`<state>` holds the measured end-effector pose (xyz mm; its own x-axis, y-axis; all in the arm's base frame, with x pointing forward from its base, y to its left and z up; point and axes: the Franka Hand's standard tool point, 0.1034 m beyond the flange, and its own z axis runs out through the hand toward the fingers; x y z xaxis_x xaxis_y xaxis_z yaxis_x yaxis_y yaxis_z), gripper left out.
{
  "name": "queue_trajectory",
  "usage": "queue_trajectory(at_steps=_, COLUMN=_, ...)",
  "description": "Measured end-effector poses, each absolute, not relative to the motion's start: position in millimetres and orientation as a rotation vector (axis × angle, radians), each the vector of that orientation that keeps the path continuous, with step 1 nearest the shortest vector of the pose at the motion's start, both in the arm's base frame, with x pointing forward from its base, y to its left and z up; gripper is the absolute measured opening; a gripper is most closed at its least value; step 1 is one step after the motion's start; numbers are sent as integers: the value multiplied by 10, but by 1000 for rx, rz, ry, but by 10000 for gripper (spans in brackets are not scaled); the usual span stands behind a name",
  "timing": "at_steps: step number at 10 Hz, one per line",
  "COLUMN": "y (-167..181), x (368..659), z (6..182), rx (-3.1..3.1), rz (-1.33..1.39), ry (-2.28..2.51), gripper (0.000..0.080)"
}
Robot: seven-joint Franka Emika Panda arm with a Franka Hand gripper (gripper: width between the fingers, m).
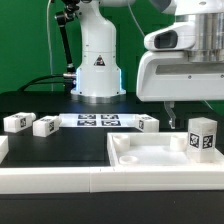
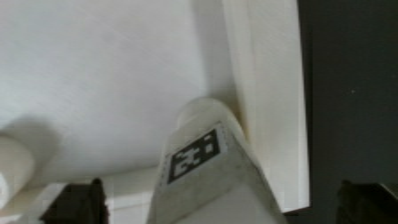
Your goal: Assemble square table
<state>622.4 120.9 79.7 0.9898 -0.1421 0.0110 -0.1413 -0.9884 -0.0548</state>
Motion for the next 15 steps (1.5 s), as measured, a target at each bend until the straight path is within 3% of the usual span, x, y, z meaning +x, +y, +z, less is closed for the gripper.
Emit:
queue_trajectory(at_steps=6, y=1178, x=6230, z=797, rx=-3072, rz=-40, ry=-395, gripper=649)
queue_trajectory(at_steps=8, y=1180, x=6231, z=797, rx=-3074, rz=-40, ry=-377, gripper=384)
queue_trajectory(at_steps=9, y=1180, x=6231, z=797, rx=-3075, rz=-40, ry=-364, gripper=384)
queue_trajectory(at_steps=10, y=1179, x=6231, z=797, rx=-3075, rz=-40, ry=-364, gripper=288)
queue_trajectory(at_steps=15, y=1193, x=6231, z=796, rx=-3083, rz=-44, ry=175, gripper=288)
